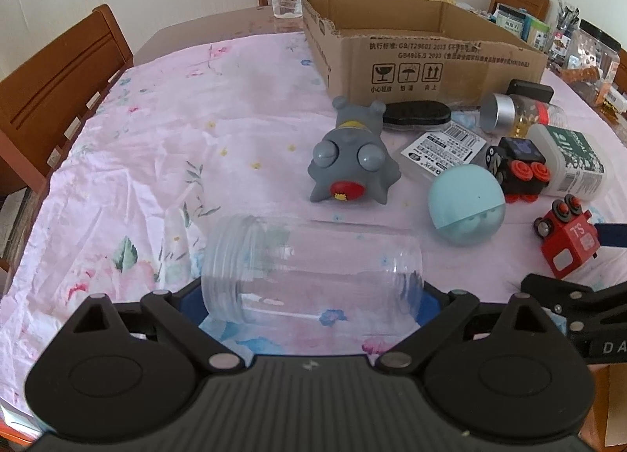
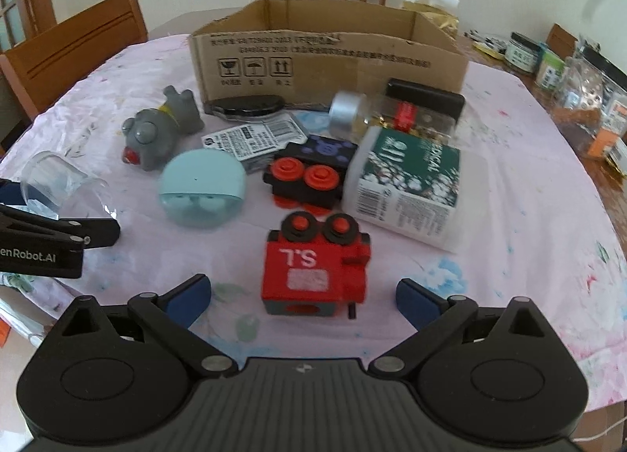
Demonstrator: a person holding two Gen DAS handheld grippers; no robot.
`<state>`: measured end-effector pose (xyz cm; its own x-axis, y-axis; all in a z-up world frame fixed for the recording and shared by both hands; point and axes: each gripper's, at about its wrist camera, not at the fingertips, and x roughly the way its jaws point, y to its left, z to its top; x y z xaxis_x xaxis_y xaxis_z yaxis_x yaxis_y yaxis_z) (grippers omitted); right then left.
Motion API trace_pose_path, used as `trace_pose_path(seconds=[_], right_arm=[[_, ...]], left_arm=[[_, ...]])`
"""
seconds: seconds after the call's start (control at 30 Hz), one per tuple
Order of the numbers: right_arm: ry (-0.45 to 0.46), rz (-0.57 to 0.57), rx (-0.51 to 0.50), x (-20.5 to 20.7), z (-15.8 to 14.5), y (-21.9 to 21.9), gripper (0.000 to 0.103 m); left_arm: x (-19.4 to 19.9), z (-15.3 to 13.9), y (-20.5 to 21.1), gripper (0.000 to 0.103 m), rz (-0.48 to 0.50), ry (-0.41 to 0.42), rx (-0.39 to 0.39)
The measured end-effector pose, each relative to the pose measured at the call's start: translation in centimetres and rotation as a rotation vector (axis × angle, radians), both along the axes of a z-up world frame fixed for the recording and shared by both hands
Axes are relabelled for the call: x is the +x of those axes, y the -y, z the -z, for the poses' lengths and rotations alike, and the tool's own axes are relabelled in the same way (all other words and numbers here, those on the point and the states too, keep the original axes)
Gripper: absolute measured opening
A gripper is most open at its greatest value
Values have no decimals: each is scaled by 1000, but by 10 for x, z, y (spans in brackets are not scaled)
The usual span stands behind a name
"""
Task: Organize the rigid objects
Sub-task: 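Grasp the red S.L toy train with the right tool while the left tool holds the jar, then lower the jar into the cardboard box and open the left tool while the right tool carries the train over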
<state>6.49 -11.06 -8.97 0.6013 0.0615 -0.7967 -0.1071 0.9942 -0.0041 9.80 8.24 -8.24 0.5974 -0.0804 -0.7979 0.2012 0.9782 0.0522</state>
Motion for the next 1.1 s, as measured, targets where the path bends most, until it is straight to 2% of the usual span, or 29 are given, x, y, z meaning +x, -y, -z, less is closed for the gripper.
trace_pose_path(seconds=[0.13,0.33,0.63,0.77,0.83,1.1], right_arm=[[14,-17,-1,1,-4,-2,87],[28,2,8,1,-6,5,75],[42,-4,-7,-2,-6,3,69],[46,1,-14,-1,-6,1,62],[44,6,-17,-1,-7,2,57],[19,-11,-18,-1,-14,1,56]], left_arm=[[0,-4,0,97,-7,10,5],[-3,-10,1,96,-10,25,12],[-8,-14,-1,96,-16,14,20],[-11,-16,-1,96,-19,4,26],[-11,-17,-1,93,-15,1,22],[-9,-23,-3,93,25,-23,40]])
